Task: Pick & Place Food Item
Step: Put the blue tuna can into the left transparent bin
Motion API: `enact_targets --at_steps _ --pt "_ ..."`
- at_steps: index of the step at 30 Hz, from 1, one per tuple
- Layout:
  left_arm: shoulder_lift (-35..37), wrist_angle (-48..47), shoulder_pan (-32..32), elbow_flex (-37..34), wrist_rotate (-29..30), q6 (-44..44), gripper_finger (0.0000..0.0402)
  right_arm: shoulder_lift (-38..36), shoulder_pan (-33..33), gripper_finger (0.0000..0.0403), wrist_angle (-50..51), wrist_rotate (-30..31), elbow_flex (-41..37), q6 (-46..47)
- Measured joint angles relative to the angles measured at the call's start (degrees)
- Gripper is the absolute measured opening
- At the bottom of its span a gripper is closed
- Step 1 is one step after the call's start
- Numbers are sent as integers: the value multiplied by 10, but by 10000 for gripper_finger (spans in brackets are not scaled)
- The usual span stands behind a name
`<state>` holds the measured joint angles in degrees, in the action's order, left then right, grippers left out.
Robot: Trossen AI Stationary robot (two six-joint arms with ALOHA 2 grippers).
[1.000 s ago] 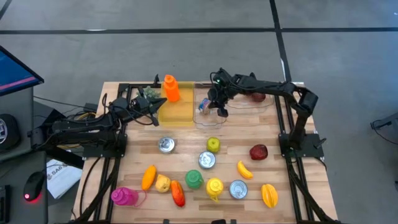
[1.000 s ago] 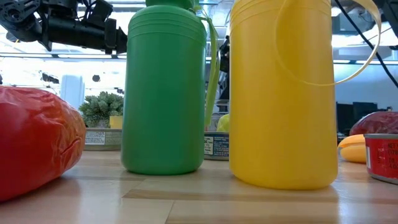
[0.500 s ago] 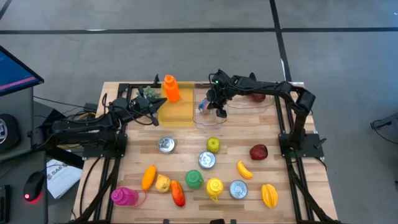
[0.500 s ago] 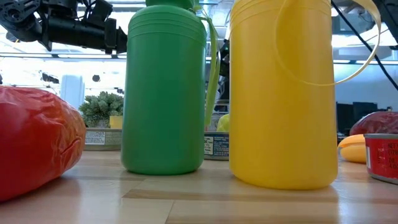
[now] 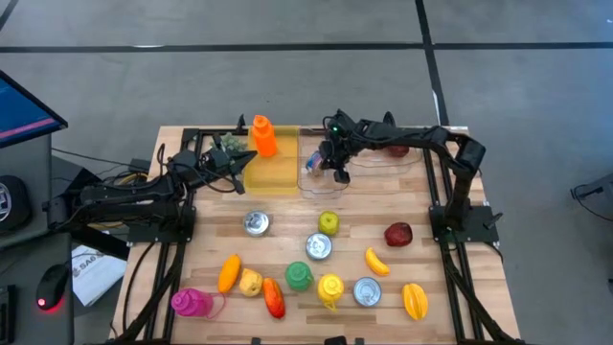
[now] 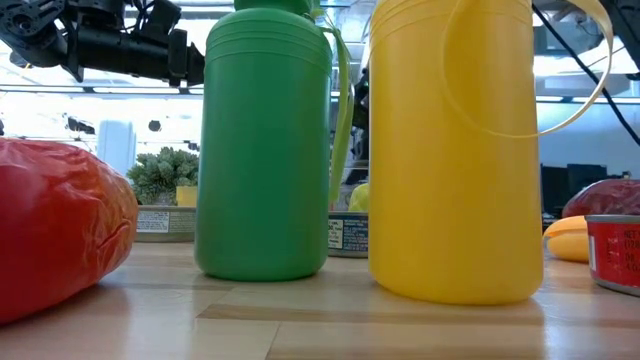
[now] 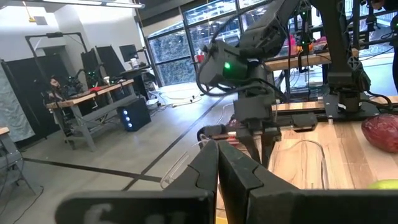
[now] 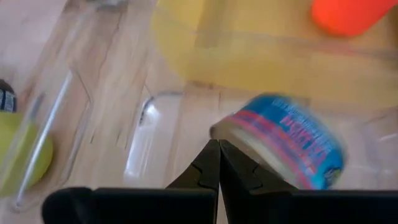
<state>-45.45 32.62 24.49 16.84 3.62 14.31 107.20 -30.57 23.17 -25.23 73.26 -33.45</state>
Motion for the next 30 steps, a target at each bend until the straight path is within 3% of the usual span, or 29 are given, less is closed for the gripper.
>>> enact_targets --at_steps 30 --pt "0 0 0 0 0 0 1 3 -9 0 -103 14 -30 7"
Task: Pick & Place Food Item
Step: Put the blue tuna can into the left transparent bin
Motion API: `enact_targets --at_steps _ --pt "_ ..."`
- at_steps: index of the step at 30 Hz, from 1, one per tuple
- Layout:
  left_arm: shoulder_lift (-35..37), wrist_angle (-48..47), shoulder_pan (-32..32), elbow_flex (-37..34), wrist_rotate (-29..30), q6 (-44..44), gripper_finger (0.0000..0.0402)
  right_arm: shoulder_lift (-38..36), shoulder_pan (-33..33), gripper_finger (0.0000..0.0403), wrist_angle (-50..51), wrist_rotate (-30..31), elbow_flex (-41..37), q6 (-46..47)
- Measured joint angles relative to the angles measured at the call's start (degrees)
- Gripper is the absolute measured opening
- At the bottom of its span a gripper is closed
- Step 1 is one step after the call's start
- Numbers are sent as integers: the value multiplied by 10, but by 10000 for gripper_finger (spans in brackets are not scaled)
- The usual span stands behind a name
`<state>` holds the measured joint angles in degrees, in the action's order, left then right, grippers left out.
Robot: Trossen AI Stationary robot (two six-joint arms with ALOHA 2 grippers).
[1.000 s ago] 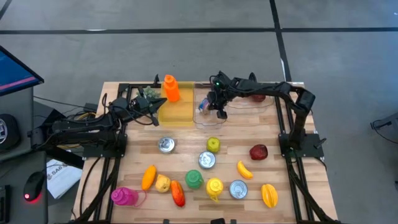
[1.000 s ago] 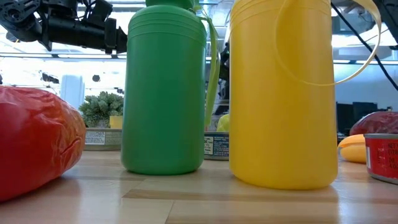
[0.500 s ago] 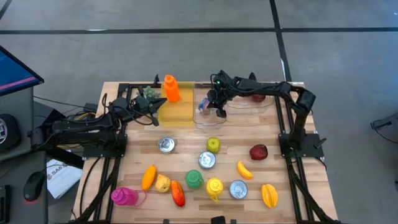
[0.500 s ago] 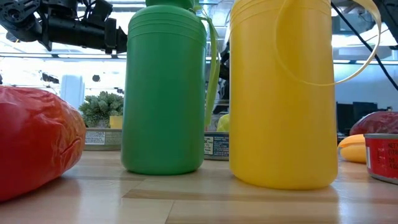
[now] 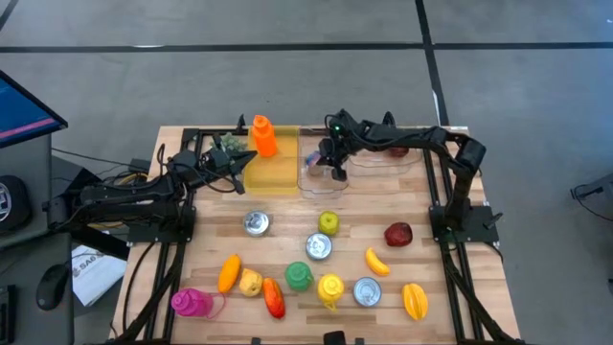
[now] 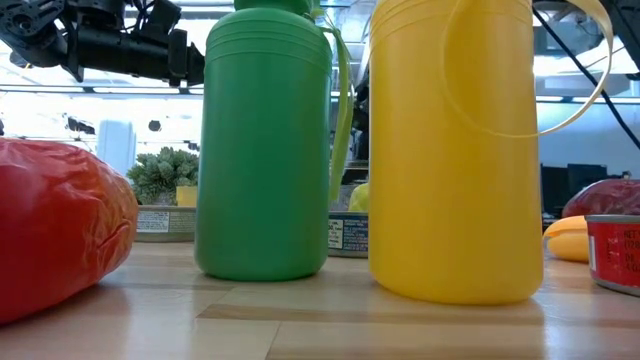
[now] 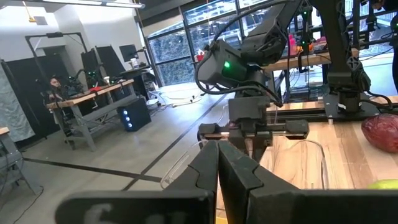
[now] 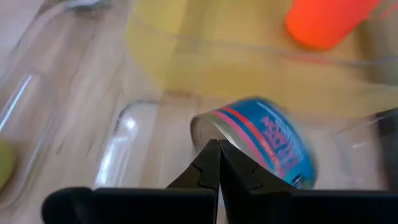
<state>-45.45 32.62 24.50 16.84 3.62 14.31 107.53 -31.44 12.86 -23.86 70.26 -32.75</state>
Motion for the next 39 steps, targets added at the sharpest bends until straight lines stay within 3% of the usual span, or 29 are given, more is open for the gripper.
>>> enact_targets --at_steps 18,39 --pt "0 0 0 0 0 0 1 13 -2 0 -80 82 0 69" --pt "0 0 0 0 0 0 1 13 18 0 -52 73 0 54"
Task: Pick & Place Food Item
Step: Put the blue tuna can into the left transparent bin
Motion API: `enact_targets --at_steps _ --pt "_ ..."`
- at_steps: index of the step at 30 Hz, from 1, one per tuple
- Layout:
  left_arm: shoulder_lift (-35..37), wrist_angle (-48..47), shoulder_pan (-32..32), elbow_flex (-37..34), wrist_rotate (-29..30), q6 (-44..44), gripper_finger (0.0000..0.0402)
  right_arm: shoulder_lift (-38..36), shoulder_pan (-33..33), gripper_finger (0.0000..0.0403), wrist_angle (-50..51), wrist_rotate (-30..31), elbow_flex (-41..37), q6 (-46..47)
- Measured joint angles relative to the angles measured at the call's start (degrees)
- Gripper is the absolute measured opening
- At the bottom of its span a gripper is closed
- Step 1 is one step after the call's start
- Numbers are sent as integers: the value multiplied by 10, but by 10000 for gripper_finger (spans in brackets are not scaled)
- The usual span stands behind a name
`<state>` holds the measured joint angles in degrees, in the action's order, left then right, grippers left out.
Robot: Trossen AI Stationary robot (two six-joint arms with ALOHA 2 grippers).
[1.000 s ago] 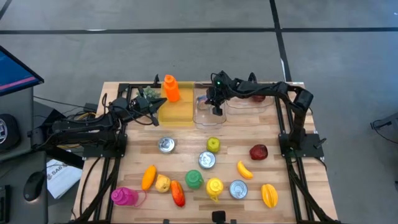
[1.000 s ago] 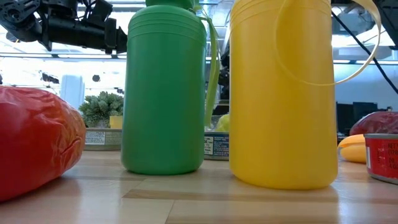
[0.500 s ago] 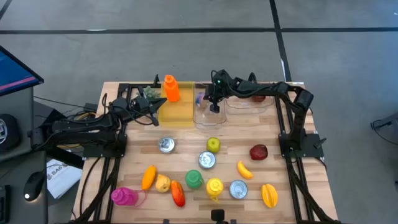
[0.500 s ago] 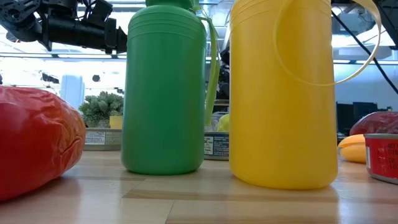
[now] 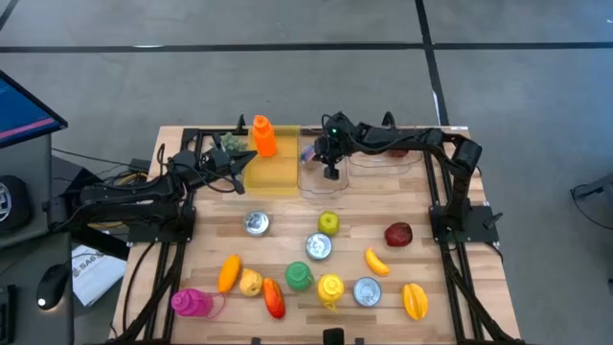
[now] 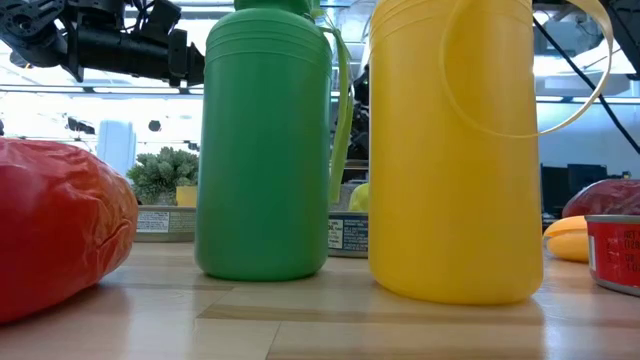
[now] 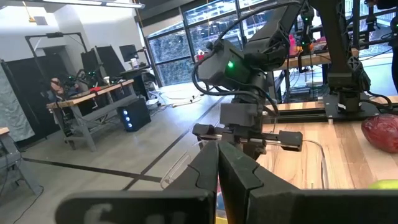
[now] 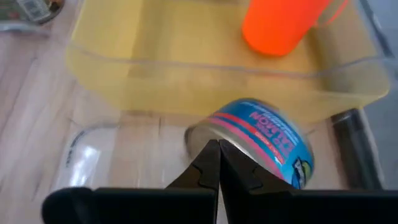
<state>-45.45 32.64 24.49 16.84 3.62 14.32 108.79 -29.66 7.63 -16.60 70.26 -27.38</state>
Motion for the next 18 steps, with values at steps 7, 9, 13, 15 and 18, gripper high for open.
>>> enact_targets --at_steps 7,9,13,15,18 --pt "0 0 0 0 0 0 1 0 -13 0 7 17 0 24" --pt "0 0 0 0 0 0 1 0 -18 0 -2 16 1 32" --pt "0 0 0 0 0 0 1 0 -20 0 29 5 12 34" --pt "0 0 0 0 0 0 1 -1 -15 0 41 3 14 33" --pt "0 0 0 0 0 0 1 -1 -6 0 41 1 14 30"
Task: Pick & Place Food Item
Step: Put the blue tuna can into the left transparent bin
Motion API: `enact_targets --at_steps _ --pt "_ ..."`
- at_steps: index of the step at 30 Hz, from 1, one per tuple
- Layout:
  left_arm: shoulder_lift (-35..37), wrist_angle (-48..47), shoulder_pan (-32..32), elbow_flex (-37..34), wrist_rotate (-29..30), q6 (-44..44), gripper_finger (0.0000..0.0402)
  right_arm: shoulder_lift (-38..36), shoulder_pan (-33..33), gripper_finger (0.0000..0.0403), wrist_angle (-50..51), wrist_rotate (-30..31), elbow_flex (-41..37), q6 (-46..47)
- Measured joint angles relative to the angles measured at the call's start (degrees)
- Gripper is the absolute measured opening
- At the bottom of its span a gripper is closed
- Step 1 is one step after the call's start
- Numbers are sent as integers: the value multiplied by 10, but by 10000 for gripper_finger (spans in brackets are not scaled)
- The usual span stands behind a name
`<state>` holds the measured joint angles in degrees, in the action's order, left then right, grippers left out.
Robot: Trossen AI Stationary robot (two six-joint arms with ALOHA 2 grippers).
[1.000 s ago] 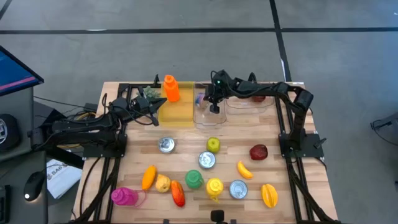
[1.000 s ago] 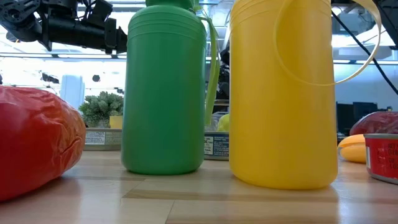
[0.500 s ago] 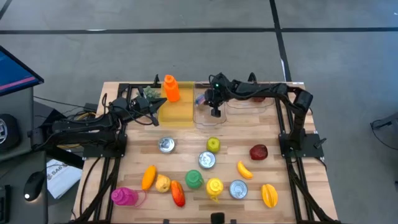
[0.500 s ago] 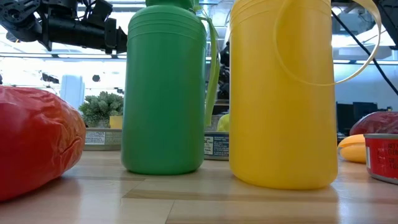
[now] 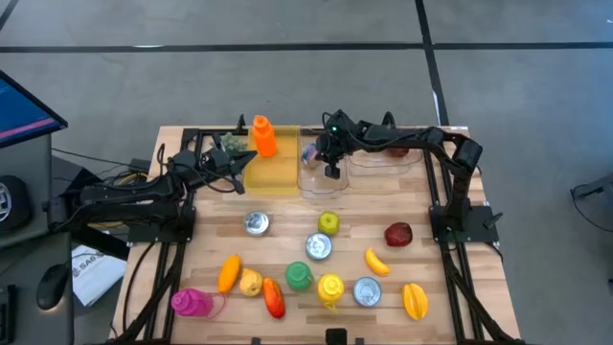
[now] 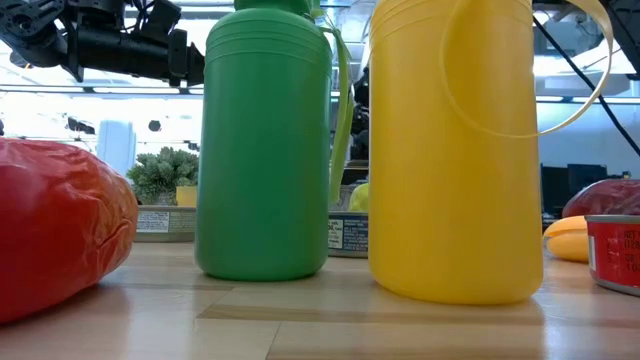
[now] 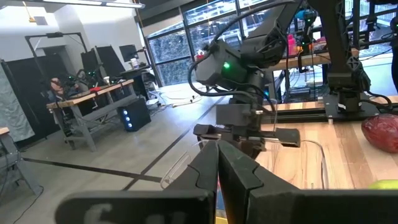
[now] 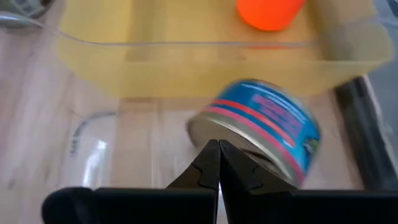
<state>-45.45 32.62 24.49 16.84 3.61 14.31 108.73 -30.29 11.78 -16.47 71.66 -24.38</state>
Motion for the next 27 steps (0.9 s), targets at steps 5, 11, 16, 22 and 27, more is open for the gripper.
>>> enact_targets --at_steps 5,11,16,22,27 --pt "0 0 0 0 0 0 1 0 11 0 -2 0 0 0" --pt "0 0 0 0 0 0 1 0 15 0 11 0 14 0" --pt "0 0 0 0 0 0 1 0 14 0 12 1 47 -11" --pt "0 0 0 0 0 0 1 3 9 0 17 45 69 -44" --pt "0 0 0 0 0 0 1 4 -4 0 51 71 69 -25"
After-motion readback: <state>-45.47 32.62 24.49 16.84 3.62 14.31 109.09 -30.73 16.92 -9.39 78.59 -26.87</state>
